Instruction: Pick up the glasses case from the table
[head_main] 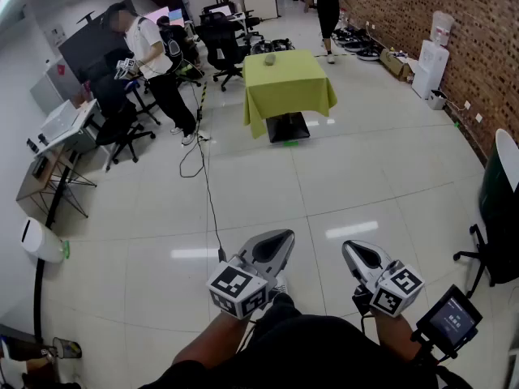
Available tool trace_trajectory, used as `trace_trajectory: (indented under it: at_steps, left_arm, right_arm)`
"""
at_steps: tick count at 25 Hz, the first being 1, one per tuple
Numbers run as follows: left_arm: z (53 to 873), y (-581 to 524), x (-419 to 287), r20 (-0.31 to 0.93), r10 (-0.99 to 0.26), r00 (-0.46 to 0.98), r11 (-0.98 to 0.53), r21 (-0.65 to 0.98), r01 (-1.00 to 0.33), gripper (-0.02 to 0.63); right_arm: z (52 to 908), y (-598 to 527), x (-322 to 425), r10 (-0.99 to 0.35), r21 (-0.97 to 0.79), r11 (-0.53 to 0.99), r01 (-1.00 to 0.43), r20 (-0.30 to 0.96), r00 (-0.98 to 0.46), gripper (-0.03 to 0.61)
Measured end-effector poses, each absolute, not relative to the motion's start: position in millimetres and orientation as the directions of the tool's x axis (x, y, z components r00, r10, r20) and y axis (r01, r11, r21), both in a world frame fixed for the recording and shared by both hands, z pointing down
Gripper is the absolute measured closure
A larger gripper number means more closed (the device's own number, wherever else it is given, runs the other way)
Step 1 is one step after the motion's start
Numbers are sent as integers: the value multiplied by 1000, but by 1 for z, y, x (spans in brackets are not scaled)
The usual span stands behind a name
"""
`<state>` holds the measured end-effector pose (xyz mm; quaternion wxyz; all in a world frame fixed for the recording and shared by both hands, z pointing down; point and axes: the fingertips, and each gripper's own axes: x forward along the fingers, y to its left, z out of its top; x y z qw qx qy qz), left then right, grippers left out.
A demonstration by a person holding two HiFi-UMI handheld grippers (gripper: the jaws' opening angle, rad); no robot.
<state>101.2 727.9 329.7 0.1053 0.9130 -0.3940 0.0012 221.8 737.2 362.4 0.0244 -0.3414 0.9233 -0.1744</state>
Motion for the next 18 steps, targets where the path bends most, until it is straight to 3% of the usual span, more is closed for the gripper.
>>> trace_trajectory:
  at_steps: [12,18]
  left_arm:
    - [346,717,91,122,-728,675,-647,204,-734,611]
    - [347,699,94,137,-728,672,-660,126,-740,611]
  right_arm:
    - [376,727,227,-645,-354,686,-635,107,-756,575]
    - [380,705,221,-628,-333,702,-630,130,-768,575]
